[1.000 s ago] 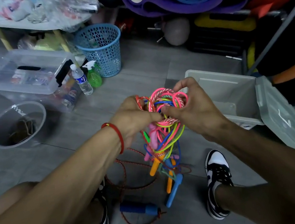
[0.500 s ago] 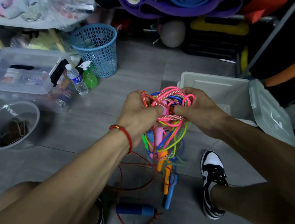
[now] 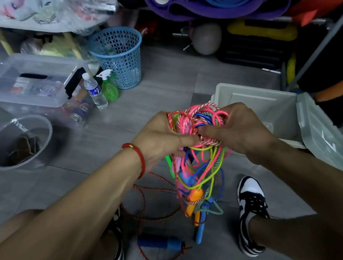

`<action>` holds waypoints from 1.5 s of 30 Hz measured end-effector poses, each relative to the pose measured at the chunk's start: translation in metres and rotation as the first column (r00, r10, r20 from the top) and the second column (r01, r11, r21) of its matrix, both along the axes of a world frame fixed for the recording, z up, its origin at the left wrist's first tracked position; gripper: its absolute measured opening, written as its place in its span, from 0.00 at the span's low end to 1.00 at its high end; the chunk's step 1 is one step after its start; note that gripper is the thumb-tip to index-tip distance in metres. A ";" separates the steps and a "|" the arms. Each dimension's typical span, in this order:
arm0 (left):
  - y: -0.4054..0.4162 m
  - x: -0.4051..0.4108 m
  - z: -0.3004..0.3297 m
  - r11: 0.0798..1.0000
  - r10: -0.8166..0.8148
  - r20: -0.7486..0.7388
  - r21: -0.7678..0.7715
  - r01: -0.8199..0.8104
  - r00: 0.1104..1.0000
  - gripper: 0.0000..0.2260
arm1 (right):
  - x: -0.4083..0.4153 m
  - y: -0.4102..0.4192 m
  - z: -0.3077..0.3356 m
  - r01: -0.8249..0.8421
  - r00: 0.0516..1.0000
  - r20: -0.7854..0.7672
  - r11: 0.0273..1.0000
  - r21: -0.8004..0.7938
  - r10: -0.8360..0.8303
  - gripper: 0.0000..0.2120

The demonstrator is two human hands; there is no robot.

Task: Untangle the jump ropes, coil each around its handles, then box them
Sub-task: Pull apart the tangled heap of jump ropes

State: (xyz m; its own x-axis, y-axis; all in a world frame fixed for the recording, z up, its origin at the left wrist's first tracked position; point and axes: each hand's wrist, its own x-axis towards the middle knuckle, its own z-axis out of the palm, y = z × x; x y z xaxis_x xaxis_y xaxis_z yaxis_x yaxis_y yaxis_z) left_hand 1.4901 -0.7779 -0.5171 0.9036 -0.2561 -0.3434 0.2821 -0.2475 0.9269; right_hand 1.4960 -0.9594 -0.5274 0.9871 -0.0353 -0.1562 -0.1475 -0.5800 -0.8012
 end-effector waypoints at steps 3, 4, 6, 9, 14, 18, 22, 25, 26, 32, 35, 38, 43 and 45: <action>-0.003 -0.002 -0.002 0.996 0.045 -0.065 -0.074 -0.050 0.997 0.15 | -0.004 0.001 0.009 -0.072 0.997 0.025 0.997 -0.009 0.072 0.07; -0.003 -0.002 -0.002 0.993 0.050 -0.097 -0.105 -0.060 0.994 0.19 | -0.004 0.000 0.011 -0.099 0.995 0.022 0.995 -0.002 0.099 0.07; -0.003 -0.002 -0.004 0.986 0.068 -0.106 -0.144 -0.083 0.992 0.18 | -0.004 -0.002 0.013 -0.154 0.988 0.002 0.988 0.016 0.154 0.08; -0.010 -0.005 -0.008 0.974 0.160 -0.081 -0.149 -0.170 0.984 0.08 | -0.001 -0.009 0.020 -0.236 0.969 -0.037 0.963 0.131 0.243 0.13; -0.016 -0.006 -0.006 0.953 0.252 -0.017 -0.166 -0.252 0.967 0.12 | 0.007 -0.017 0.020 -0.110 0.974 -0.141 0.916 0.386 0.176 0.21; -0.020 -0.007 -0.004 0.922 0.323 0.052 -0.240 -0.302 0.945 0.17 | 0.006 -0.013 0.014 -0.004 0.947 -0.293 0.916 0.401 0.133 0.14; -0.025 -0.008 -0.006 0.893 0.371 0.063 -0.299 -0.337 0.926 0.16 | 0.000 -0.010 0.008 0.022 0.931 -0.324 0.858 0.513 0.170 0.11; -0.022 -0.009 -0.006 0.885 0.362 0.041 -0.328 -0.330 0.931 0.16 | 0.000 -0.010 0.007 -0.003 0.958 -0.239 0.836 0.549 0.160 0.12; -0.021 -0.008 -0.005 0.891 0.345 0.042 -0.327 -0.314 0.938 0.16 | 0.001 -0.010 0.008 -0.019 0.960 -0.222 0.832 0.555 0.170 0.13; -0.018 -0.005 -0.002 0.921 0.273 0.037 -0.298 -0.250 0.961 0.14 | 0.004 -0.011 0.008 0.093 0.956 -0.285 0.840 0.534 0.075 0.13; -0.012 -0.005 -0.006 0.978 0.110 0.238 0.145 -0.148 0.965 0.23 | 0.004 -0.007 0.005 0.172 0.955 -0.297 0.845 0.507 -0.016 0.13; -0.010 -0.010 -0.009 0.865 -0.043 0.396 0.474 -0.164 0.917 0.22 | 0.002 0.003 0.001 0.168 0.969 -0.241 0.878 0.448 -0.062 0.11; 0.002 -0.007 -0.006 0.785 -0.157 0.597 0.559 -0.267 0.787 0.18 | 0.008 0.002 -0.003 0.191 0.973 -0.187 0.918 0.347 -0.132 0.11; 0.002 -0.005 -0.008 0.791 -0.226 0.619 0.567 -0.229 0.752 0.17 | 0.008 0.001 -0.005 0.159 0.981 -0.147 0.951 0.264 -0.123 0.15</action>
